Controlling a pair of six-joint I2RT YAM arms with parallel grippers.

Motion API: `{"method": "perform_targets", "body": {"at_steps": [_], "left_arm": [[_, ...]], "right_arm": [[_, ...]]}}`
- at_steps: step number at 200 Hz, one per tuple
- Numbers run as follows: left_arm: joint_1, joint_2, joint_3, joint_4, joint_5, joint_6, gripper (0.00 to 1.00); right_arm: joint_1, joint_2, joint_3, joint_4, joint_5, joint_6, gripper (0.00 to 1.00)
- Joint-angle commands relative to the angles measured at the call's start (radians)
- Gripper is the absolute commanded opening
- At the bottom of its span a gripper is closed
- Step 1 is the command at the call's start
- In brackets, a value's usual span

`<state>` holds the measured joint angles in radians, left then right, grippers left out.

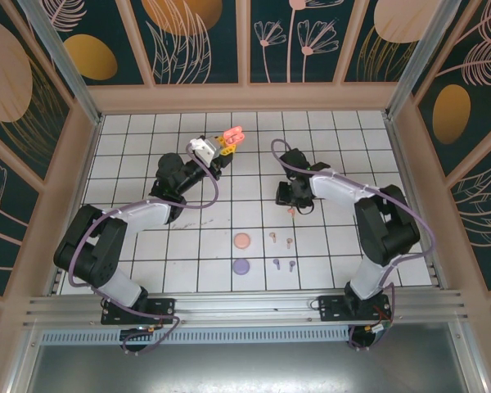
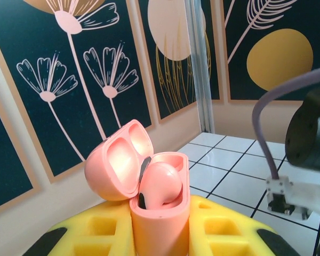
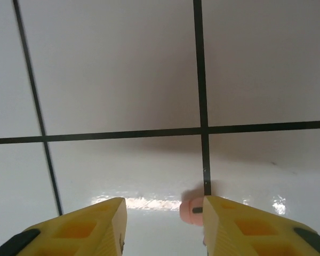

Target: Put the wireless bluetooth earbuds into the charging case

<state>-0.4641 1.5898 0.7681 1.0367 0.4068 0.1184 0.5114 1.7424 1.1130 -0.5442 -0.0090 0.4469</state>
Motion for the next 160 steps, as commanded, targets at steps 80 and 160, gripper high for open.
{"method": "perform_targets", "body": {"at_steps": [80,160], "left_arm": [[-0.005,-0.025,0.003,0.025,-0.002,-0.011,0.00],[-0.006,-0.014,0.021,0.013,0.000,-0.011,0.00]], "right_arm": [[0.004,0.049,0.039,-0.093,0.055,-0.125,0.42],[0.019,0.102,0.057,-0.103,0.060,-0.154,0.41]]}}
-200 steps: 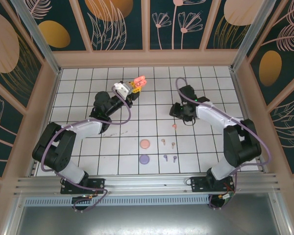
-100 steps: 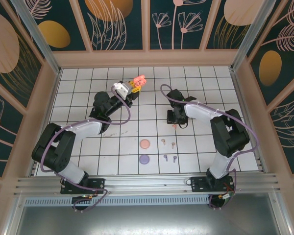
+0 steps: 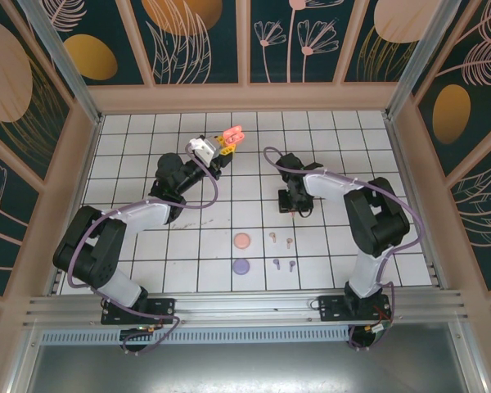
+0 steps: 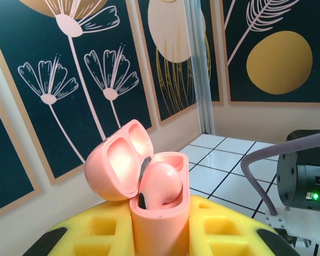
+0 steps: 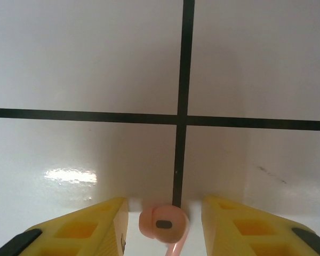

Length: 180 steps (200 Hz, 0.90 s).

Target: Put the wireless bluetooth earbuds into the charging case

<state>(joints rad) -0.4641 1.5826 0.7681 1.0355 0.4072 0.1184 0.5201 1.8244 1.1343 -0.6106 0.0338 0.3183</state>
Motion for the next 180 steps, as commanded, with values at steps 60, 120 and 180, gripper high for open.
{"method": "perform_targets", "body": {"at_steps": [60,120,180], "left_arm": [[-0.005,-0.004,0.026,0.006,-0.001,-0.006,0.00],[-0.006,-0.004,0.029,0.004,-0.001,-0.008,0.00],[-0.005,-0.004,0.029,0.003,-0.002,-0.010,0.00]], "right_arm": [[0.012,0.019,0.032,-0.043,0.019,-0.028,0.36],[0.012,-0.004,0.013,-0.048,0.019,-0.027,0.36],[0.012,-0.005,0.001,-0.037,0.013,-0.025,0.35]]}}
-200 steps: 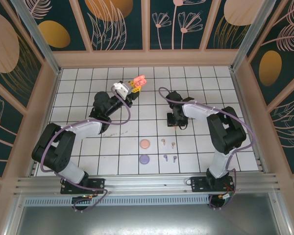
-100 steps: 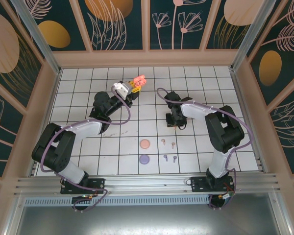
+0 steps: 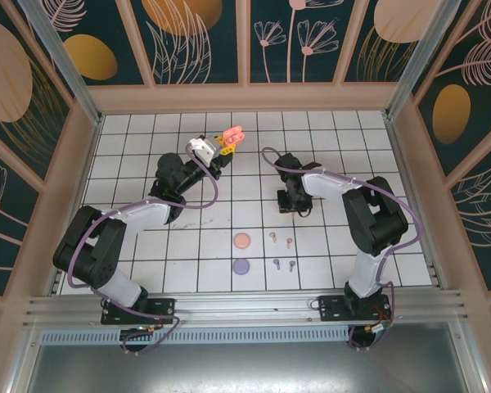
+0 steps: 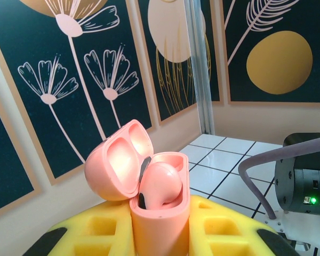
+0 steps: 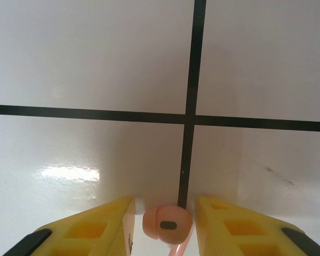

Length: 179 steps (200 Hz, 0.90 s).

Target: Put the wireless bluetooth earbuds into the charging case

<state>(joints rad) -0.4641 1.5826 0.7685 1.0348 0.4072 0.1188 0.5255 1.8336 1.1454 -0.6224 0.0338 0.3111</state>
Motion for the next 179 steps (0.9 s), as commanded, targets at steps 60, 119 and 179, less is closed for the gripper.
{"method": "perform_targets", "body": {"at_steps": [60,119,179], "left_arm": [[-0.005,-0.004,0.029,0.002,-0.002,-0.012,0.00],[-0.005,-0.004,0.035,0.001,0.001,-0.012,0.00],[-0.005,-0.007,0.056,-0.024,0.003,0.009,0.00]], "right_arm": [[0.007,-0.013,-0.025,-0.010,0.003,-0.017,0.29],[0.008,-0.061,-0.018,0.008,0.006,-0.005,0.23],[0.007,-0.186,0.082,0.063,-0.010,0.020,0.21]]}}
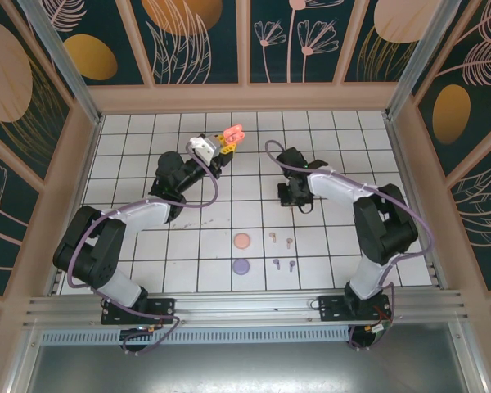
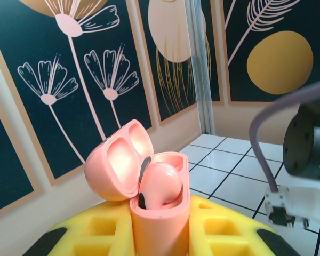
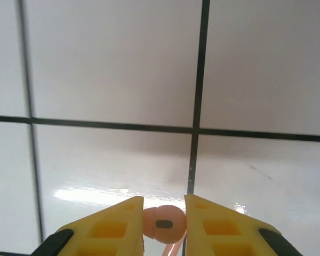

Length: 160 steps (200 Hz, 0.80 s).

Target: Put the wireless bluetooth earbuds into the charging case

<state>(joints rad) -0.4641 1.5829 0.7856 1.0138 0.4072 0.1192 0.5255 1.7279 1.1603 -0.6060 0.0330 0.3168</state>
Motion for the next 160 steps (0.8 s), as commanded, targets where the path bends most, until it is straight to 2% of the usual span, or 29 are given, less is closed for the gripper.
{"method": "perform_targets", "body": {"at_steps": [1,82,160], "left_arm": [[-0.005,-0.008,0.038,-0.003,0.004,0.009,0.00],[-0.005,0.002,0.099,-0.038,0.001,0.049,0.00],[-0.005,0.040,0.166,-0.067,0.031,0.064,0.00]], "right_arm": [[0.007,-0.083,0.070,0.050,-0.009,0.014,0.21],[0.007,-0.192,0.269,0.328,-0.050,-0.014,0.18],[0.016,-0.245,0.319,0.582,-0.130,-0.118,0.20]]}}
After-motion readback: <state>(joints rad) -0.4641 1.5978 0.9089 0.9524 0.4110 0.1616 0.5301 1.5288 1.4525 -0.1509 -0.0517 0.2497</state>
